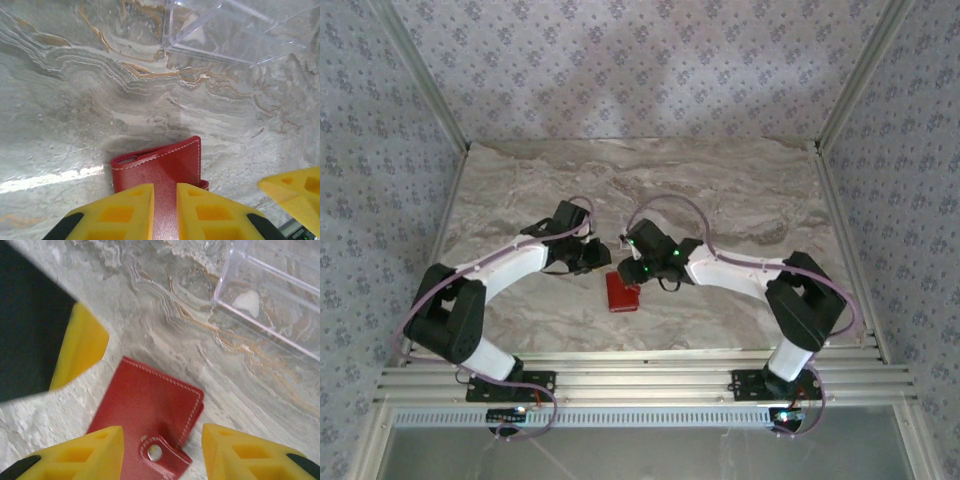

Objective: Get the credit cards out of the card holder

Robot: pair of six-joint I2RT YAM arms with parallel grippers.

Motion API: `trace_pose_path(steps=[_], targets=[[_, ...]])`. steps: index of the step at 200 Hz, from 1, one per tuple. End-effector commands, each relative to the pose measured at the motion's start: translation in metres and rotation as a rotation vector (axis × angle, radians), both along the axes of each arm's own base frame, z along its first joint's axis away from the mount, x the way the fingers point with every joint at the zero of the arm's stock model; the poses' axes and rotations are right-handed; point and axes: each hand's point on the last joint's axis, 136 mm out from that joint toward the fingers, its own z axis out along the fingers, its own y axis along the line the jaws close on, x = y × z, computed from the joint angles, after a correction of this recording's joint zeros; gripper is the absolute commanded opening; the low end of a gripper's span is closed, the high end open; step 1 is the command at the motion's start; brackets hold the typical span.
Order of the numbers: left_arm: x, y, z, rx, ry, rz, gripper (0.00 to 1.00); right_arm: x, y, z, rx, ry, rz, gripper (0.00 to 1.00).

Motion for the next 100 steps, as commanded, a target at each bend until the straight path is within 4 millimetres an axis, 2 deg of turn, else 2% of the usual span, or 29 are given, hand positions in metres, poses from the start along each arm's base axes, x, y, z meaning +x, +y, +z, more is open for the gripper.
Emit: trace_pose_path(steps=[1, 15, 53, 76, 100], targets=[[0.000, 0.011, 0.010, -0.015, -0.026, 0.028, 0.30, -0.018, -0.010, -0.019, -0.114, 0.184, -0.110, 0.49], [0.003, 0.015, 0.014, -0.066, -0.037, 0.063, 0.33, -0.020, -0.007, -0.023, -0.143, 0.228, -0.132, 0.51], [0.007, 0.019, 0.032, -0.106, -0.114, 0.077, 0.40, -0.022, -0.022, -0.030, -0.287, 0.264, -0.211, 0.56], [0.009, 0.027, 0.038, -0.078, -0.156, 0.091, 0.41, -0.024, -0.023, -0.037, -0.315, 0.286, -0.209, 0.56], [0.012, 0.030, 0.041, -0.065, -0.169, 0.105, 0.49, -0.026, -0.017, -0.046, -0.299, 0.313, -0.197, 0.56]])
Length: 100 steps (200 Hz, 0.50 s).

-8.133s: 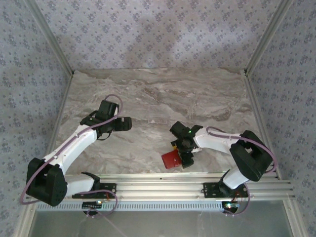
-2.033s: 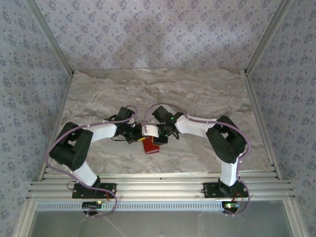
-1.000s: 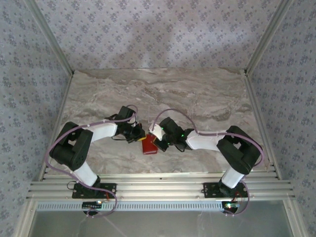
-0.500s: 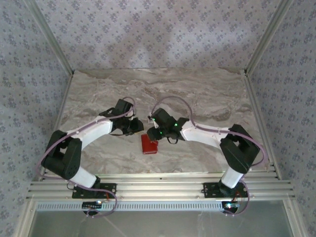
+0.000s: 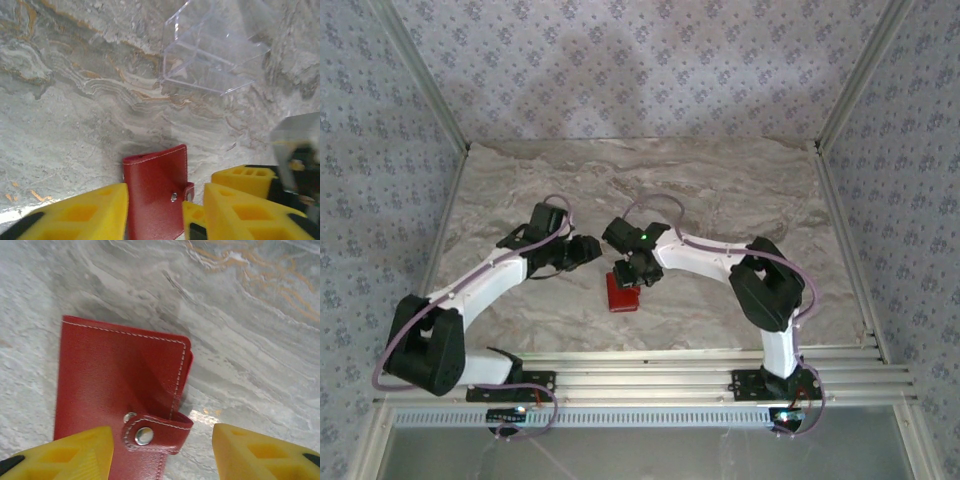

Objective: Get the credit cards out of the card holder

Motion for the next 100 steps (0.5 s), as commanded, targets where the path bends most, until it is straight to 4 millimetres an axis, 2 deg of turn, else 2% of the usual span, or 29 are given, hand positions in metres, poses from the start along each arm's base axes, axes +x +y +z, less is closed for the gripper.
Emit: trace_pose_path(steps=[1, 41, 78, 100], targets=[[0.007, 0.005, 0.010, 0.011, -0.047, 0.020, 0.50, -0.006, -0.004, -0.007, -0.041, 0.043, -0.023, 0.56], [0.008, 0.005, 0.007, 0.022, -0.016, 0.024, 0.54, -0.008, -0.003, -0.020, -0.046, 0.064, -0.047, 0.53], [0.002, 0.004, 0.005, 0.034, 0.005, 0.016, 0.53, -0.006, -0.007, -0.013, -0.033, 0.042, -0.093, 0.46], [-0.003, 0.006, -0.003, 0.071, 0.028, 0.019, 0.53, -0.005, -0.014, -0.009, -0.041, 0.029, -0.119, 0.38]])
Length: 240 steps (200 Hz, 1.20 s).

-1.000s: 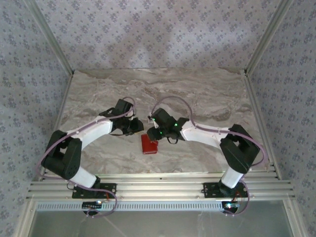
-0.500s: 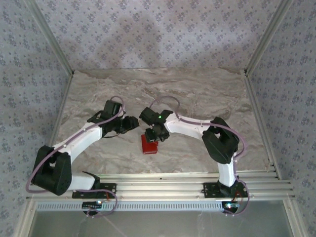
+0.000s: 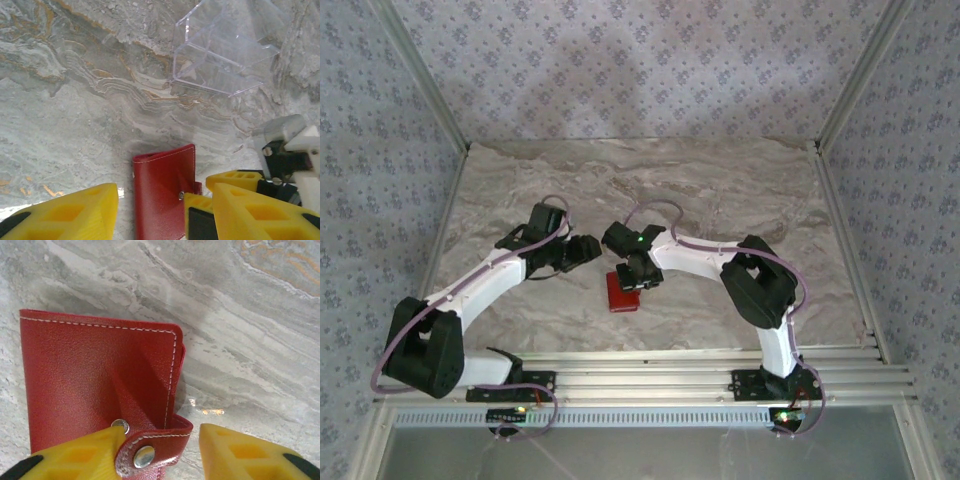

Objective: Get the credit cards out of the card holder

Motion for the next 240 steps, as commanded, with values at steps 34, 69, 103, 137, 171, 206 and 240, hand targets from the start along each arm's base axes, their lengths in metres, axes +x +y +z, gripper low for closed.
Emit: trace_pose_path(steps=[34, 69, 103, 137, 171, 206, 240], targets=[[-0.009, -0.009, -0.007, 0.051, 0.062, -0.023, 0.53, -0.001, -0.018, 0.008, -0.023, -0.019, -0.083, 0.18], [-0.025, -0.029, -0.018, 0.054, 0.142, -0.098, 0.53, 0.002, -0.014, 0.020, 0.068, -0.069, -0.132, 0.05], [-0.038, -0.039, -0.029, 0.044, 0.229, -0.132, 0.55, 0.000, -0.010, 0.031, 0.203, -0.115, -0.187, 0.01], [-0.043, -0.051, -0.027, -0.037, 0.233, -0.164, 0.59, -0.003, -0.004, 0.043, 0.312, -0.125, -0.222, 0.00], [-0.046, -0.053, -0.024, -0.055, 0.242, -0.177, 0.64, -0.004, 0.006, 0.053, 0.403, -0.137, -0.230, 0.00], [-0.049, -0.052, -0.027, -0.044, 0.258, -0.189, 0.66, -0.005, 0.011, 0.067, 0.462, -0.169, -0.236, 0.00], [-0.052, -0.044, -0.034, 0.015, 0.282, -0.185, 0.66, -0.008, 0.017, 0.075, 0.494, -0.189, -0.240, 0.00]])
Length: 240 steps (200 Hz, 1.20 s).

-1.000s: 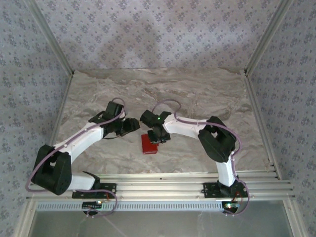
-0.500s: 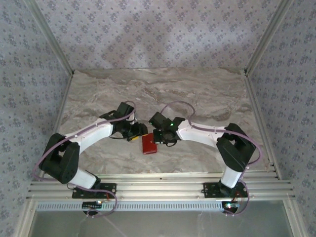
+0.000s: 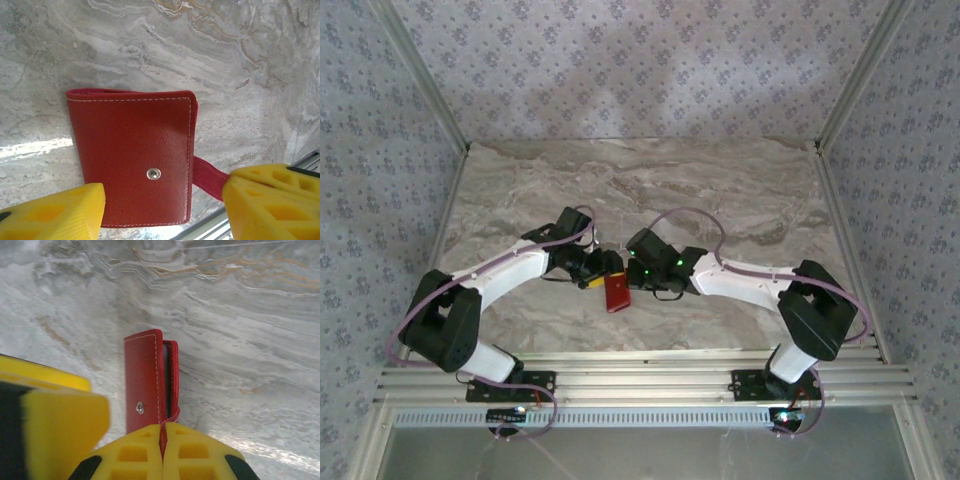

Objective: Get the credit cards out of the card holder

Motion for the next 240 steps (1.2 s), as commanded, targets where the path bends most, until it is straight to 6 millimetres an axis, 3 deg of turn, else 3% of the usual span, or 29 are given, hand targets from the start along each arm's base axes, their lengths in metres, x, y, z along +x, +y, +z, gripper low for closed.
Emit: trace_pose_path(steps=[1, 87, 192, 218, 240], targets=[[-0.007, 0.006, -0.007, 0.044, 0.035, -0.018, 0.65, 0.000, 0.006, 0.016, 0.059, -0.032, -0.026, 0.00], [-0.011, 0.005, -0.010, 0.052, 0.059, -0.047, 0.66, -0.006, 0.002, 0.023, 0.098, -0.051, -0.059, 0.00], [-0.002, -0.006, 0.013, -0.064, 0.001, -0.017, 0.68, -0.003, -0.003, 0.029, 0.117, -0.057, -0.065, 0.00], [-0.002, -0.007, 0.015, -0.088, -0.006, -0.011, 0.73, -0.003, -0.004, 0.028, 0.119, -0.057, -0.070, 0.00], [-0.005, -0.007, 0.008, -0.077, 0.017, -0.018, 0.68, -0.003, -0.006, 0.027, 0.117, -0.054, -0.081, 0.00]])
